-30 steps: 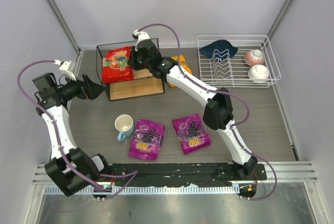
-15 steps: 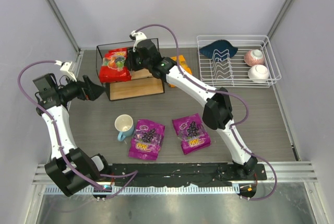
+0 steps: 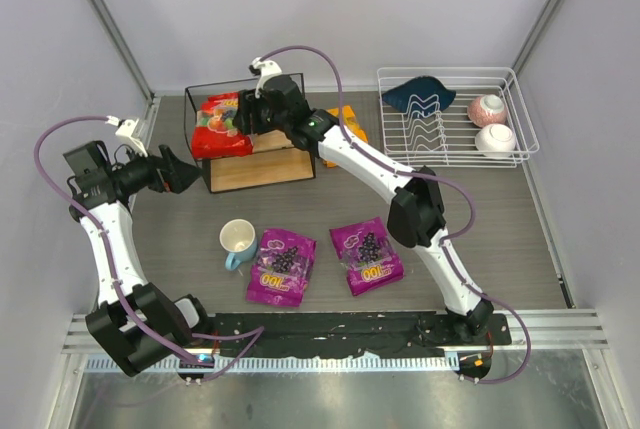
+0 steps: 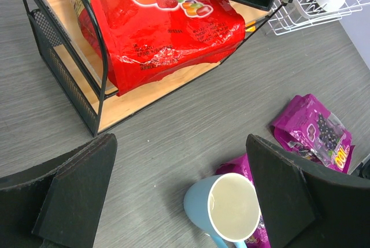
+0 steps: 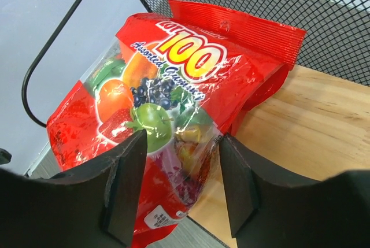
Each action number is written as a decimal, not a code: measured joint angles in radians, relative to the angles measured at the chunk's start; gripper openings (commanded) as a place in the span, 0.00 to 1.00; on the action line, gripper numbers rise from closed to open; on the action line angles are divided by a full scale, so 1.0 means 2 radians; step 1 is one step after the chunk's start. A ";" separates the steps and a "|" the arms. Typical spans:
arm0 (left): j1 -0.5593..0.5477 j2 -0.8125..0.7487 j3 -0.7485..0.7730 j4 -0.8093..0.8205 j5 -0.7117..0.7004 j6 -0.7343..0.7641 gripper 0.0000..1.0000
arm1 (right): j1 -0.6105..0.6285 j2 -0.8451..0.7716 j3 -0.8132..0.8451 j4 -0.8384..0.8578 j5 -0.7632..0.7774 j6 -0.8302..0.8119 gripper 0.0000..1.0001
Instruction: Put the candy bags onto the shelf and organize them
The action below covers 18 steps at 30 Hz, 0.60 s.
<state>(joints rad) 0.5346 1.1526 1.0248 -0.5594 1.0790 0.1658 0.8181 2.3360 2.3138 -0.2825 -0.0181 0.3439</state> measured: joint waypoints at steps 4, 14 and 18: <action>0.000 0.000 0.000 0.000 0.000 0.000 1.00 | -0.003 0.009 0.003 0.009 0.002 0.002 0.50; 0.000 0.000 0.000 -0.003 0.000 0.006 1.00 | -0.015 0.027 0.006 0.048 -0.021 0.003 0.47; 0.000 0.000 0.000 -0.009 0.001 0.013 1.00 | -0.019 0.031 0.006 0.059 -0.046 -0.001 0.47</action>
<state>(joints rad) 0.5346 1.1530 1.0248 -0.5774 1.0805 0.1909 0.7799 2.3981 2.3264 -0.1642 -0.1101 0.3424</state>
